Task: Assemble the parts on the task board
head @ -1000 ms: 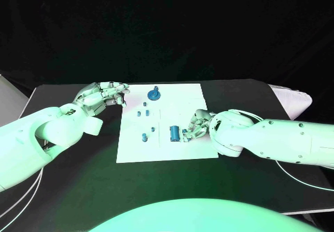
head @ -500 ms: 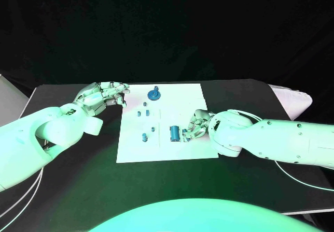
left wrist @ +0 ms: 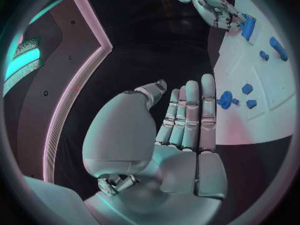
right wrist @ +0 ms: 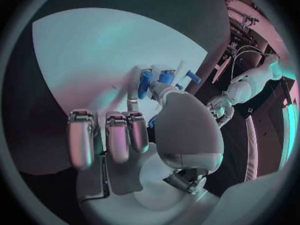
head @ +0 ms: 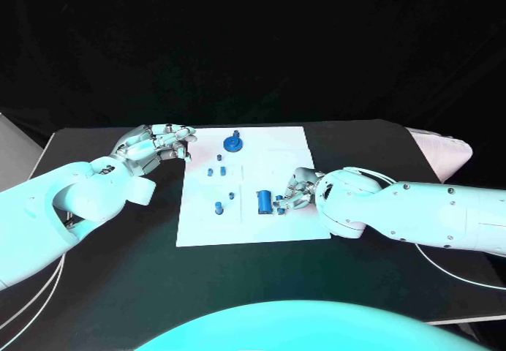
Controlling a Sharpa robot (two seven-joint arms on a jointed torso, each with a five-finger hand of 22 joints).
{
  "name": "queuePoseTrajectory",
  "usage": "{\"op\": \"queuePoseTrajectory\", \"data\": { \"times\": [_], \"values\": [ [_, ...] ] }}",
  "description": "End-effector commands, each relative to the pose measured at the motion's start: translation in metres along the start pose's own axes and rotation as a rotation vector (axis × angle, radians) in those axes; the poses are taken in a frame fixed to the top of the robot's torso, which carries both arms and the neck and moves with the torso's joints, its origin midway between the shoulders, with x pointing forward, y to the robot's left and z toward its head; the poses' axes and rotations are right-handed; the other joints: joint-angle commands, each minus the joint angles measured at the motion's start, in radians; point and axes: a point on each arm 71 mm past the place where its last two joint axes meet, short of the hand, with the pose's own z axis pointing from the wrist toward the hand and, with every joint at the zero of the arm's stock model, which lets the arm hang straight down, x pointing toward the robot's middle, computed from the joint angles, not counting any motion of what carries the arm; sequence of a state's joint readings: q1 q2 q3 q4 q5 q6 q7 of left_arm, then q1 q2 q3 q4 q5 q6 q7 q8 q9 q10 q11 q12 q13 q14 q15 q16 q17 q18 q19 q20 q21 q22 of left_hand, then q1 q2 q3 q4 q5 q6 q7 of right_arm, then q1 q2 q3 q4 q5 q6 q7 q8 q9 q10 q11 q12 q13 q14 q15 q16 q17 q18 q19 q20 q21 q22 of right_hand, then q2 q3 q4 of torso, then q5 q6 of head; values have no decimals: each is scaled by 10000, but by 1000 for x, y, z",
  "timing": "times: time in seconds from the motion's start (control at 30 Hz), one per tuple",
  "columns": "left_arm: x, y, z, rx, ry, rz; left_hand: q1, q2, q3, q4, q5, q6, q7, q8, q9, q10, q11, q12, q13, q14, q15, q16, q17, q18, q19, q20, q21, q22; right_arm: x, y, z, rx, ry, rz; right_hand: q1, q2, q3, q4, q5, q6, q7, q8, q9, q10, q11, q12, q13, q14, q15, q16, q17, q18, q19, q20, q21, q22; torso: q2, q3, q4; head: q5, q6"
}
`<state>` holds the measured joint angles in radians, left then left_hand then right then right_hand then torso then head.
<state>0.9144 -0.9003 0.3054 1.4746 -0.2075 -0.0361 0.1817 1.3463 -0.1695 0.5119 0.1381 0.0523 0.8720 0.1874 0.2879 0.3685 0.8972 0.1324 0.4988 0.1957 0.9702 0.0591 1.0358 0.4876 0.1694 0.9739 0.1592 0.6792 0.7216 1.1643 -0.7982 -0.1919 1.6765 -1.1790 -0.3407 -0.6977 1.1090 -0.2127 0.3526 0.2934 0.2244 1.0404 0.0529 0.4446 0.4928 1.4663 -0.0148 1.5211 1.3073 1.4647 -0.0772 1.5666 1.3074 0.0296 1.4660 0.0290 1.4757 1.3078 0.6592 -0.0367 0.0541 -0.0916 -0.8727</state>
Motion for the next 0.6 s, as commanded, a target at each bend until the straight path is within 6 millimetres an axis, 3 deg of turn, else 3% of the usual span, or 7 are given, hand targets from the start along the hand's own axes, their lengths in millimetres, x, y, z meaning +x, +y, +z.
{"op": "queuePoseTrajectory", "data": {
  "times": [0.03,0.6],
  "values": [
    [2,0,0,48,201,18,-36,69,-2,41,8,-79,-7,39,-12,-66,-17,-36,-15,-6,52,-32,13,136,44,-2,-65,-15,0,0,-1,69,-69,57,-187,33,-308,5,-105,27,57,-64,-10,704,12,-75,2215,1061,13,42,2634,-121,855,10,-22,2394,3,-2,-2,8,1],
    [3,0,1,25,242,22,-44,79,-11,69,8,-82,-7,47,-16,-70,-17,-33,-15,-8,53,-31,16,136,52,0,-80,-25,-2,-8,-7,-5,-293,151,-67,46,-673,-23,-121,6,51,-94,-19,666,8,-143,2173,1061,11,42,2634,-116,851,12,-51,2388,1,6,-2,31,1]
  ]
}}
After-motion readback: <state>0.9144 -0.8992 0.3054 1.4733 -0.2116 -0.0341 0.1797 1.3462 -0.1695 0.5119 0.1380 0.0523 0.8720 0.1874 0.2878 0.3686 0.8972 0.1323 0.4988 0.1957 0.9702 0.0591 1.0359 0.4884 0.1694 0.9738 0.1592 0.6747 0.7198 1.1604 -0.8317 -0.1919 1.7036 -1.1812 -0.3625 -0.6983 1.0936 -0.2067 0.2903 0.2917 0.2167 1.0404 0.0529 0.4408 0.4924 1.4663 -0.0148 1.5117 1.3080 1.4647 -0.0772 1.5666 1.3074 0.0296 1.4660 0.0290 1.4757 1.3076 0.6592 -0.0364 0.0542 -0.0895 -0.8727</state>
